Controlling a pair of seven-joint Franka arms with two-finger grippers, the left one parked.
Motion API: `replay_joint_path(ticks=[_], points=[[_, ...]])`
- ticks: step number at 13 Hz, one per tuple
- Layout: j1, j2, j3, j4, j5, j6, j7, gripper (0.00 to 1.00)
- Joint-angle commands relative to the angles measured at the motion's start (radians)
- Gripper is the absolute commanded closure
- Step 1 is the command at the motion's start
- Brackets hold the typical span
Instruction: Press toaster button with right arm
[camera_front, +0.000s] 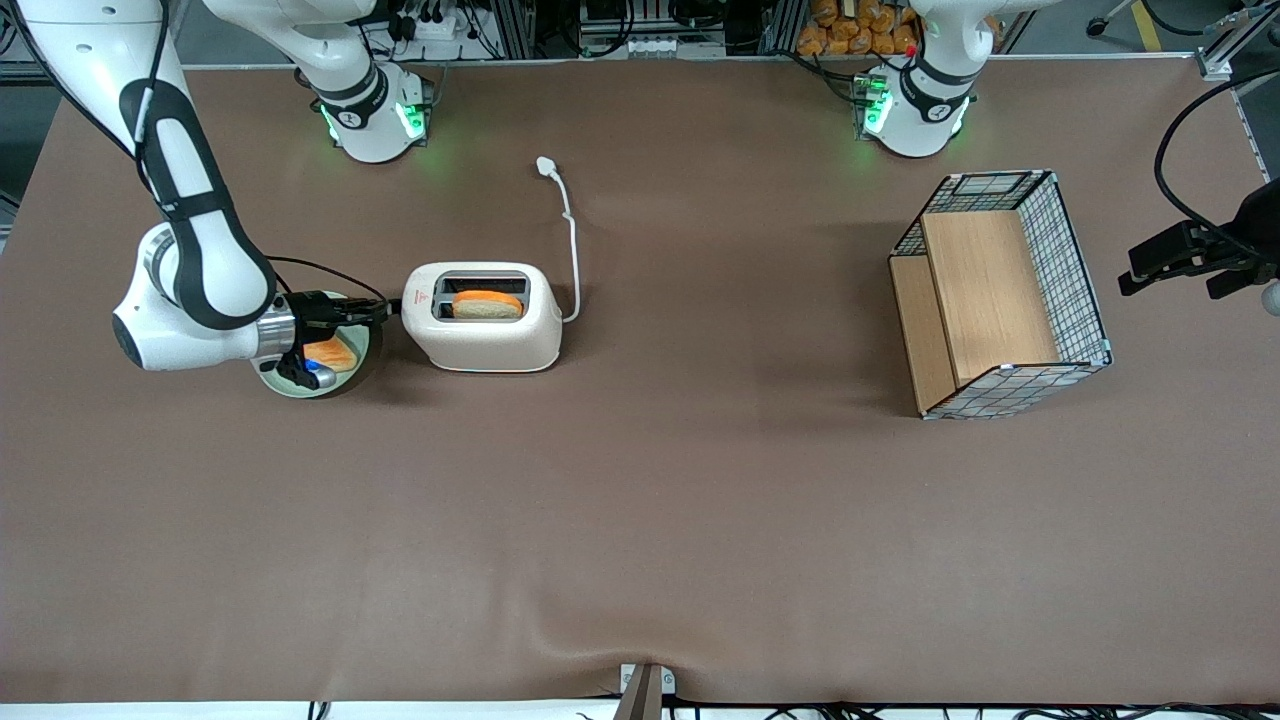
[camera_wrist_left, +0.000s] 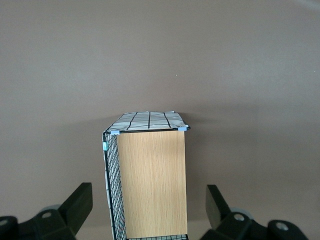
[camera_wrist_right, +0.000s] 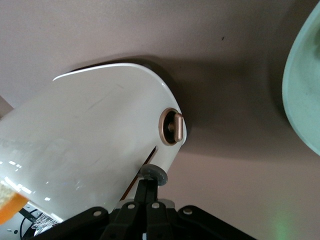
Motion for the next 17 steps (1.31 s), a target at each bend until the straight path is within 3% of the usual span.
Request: replay_joint_path(ticks=[1, 9, 14, 15, 16, 17], points=[[-0.008, 0.055, 0.01, -0.008, 0.058, 0.023, -0.066, 1.0], [-0.014, 0.103, 0.008, 0.012, 0.075, 0.057, -0.108, 1.0], [-0.016, 0.076, -0.044, 0.166, 0.048, -0.083, -0.079, 1.0], [-0.016, 0.075, -0.051, 0.191, 0.02, -0.086, -0.079, 0.71], [-0.016, 0.075, -0.058, 0.208, 0.002, -0.085, -0.079, 0.01], [-0.016, 0.069, -0.061, 0.225, -0.004, -0.086, -0.08, 0.0]])
